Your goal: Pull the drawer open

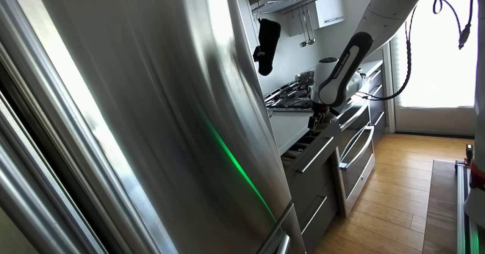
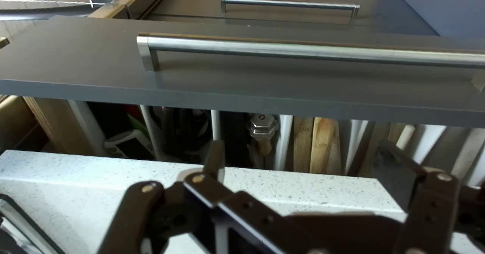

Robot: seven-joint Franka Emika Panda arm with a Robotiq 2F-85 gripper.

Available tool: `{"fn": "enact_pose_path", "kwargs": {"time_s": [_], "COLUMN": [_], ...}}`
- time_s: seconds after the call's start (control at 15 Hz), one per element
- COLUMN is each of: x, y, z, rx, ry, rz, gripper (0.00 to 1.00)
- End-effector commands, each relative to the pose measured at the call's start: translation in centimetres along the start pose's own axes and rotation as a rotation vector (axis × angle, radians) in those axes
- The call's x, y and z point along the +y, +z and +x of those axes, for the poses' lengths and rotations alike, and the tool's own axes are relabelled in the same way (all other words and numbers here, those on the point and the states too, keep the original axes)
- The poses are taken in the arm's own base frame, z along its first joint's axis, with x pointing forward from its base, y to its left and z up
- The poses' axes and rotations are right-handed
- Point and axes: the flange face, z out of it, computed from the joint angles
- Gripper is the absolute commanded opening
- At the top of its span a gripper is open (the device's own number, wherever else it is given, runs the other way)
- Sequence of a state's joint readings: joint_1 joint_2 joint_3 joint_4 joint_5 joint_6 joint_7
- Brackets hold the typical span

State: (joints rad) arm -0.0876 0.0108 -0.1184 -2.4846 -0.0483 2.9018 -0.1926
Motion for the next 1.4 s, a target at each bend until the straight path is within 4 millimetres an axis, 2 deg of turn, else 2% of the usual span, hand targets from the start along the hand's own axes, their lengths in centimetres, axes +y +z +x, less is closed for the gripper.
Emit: {"fn": "enact_pose_path", "kwargs": {"time_s": [0.0,0.6,0.93,1.33], "x": [1.3,2.8,2.7,2.4], "y": [2.3,7.7,10.5,12.8], "z": [1.2,3.1,3.7,4.0], "rx": [-0.02,-0.039,-0.05,-0.063], "ry": [0.047,0.046,0.003,-0.022], "rz": [0.007,0.008,0.023,0.033], "gripper": [1.0,1.0,1.0,1.0]}}
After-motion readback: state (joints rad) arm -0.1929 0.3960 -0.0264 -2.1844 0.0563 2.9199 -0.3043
